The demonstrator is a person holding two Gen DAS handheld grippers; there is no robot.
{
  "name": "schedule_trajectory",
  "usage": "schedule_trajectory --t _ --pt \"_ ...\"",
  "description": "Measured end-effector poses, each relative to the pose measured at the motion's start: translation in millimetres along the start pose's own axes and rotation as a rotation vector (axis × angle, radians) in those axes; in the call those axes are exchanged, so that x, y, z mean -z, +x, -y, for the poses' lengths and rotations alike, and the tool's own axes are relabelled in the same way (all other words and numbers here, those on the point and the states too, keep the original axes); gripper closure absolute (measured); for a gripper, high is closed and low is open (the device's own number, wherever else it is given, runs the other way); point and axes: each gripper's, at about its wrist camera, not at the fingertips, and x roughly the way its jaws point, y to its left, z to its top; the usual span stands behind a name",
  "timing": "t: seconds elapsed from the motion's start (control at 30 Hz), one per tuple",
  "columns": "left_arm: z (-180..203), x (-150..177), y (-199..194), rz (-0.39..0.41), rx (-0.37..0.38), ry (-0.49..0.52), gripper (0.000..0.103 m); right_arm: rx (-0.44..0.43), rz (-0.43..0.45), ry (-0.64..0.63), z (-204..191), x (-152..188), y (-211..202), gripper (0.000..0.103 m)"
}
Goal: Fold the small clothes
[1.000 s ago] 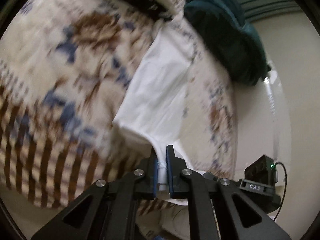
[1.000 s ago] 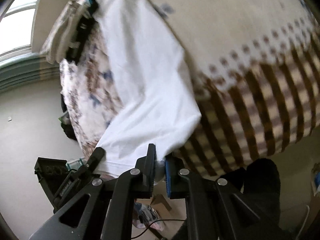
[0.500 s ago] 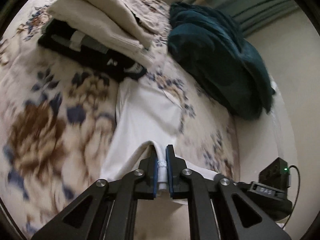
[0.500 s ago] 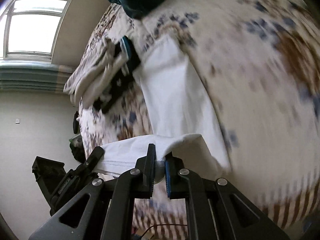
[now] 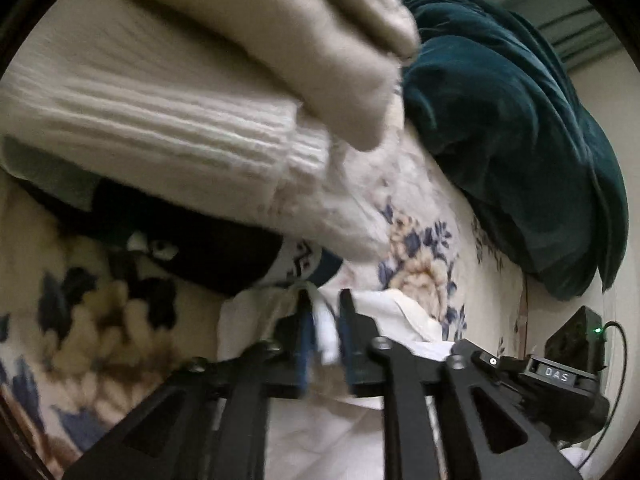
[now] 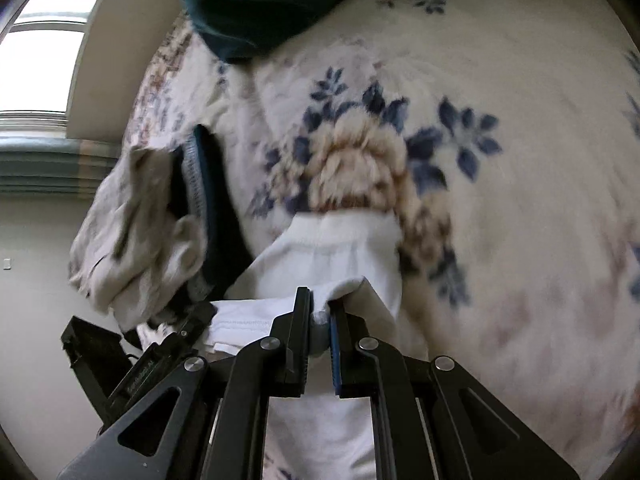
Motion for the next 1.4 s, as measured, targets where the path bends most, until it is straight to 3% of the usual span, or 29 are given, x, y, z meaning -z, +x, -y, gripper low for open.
schedule_trajectory --t 0.07,0.13,0.2,0.23,0.27,0.33,0.5,0.63,0.77,0.87,1.0,1.03,1.07,1.1,1.13,1.27,1.4 --pt "-6 -2 -1 0.033 0.016 -0.022 0.025 -0.007 0.003 0.013 5 -17 12 0.094" --pt "-12 -2 -8 0.062 0.043 -0.053 0.022 -0.041 -0.003 0.022 9 -28 20 0.089" --pt "-19 2 -18 0.071 0.05 -0.073 0.022 -0.068 0.001 0.024 12 -32 22 0.067" --pt "-21 4 -23 0.075 0.056 -0.077 0.022 -0.088 0.006 0.012 12 -32 21 0.038" --pt "-23 10 -32 0.08 0.062 -0.076 0.022 -0.106 0.008 -0.001 11 -30 18 0.02" --pt "-24 25 -50 0.09 0.053 -0.064 0.022 -0.109 0.032 -0.03 10 -24 8 0.018" --pt "-41 98 -110 0.093 0.009 -0.083 0.022 -0.036 0.037 -0.115 15 0 -20 0.017" --pt "-76 178 -127 0.011 0.017 -0.275 0.022 0.031 -0.014 -0.18 33 37 -39 0.017" --pt "-105 240 -101 -0.05 0.13 -0.543 0.022 0.083 -0.064 -0.197 63 80 -55 0.017" --pt "-107 255 -69 -0.055 0.191 -0.638 0.022 0.115 -0.084 -0.178 83 106 -62 0.017" --pt "-99 249 -39 -0.021 0.162 -0.662 0.022 0.109 -0.104 -0.094 113 125 -63 0.017" --pt "-99 248 -39 -0.002 0.165 -0.671 0.022 0.112 -0.101 -0.081 118 127 -64 0.017" --pt "-98 246 -40 0.028 0.162 -0.674 0.034 0.113 -0.093 -0.071 123 127 -65 0.017" --pt "-97 244 -43 0.053 0.166 -0.665 0.05 0.111 -0.09 -0.068 124 127 -66 0.017" --pt "-97 242 -49 0.065 0.148 -0.637 0.086 0.108 -0.094 -0.071 125 127 -66 0.017" --pt "-105 240 -70 0.086 0.136 -0.548 0.087 0.087 -0.097 -0.085 118 115 -66 0.017" --pt "-116 240 -76 0.069 0.13 -0.524 0.087 -0.017 -0.124 -0.099 96 84 -41 0.017"
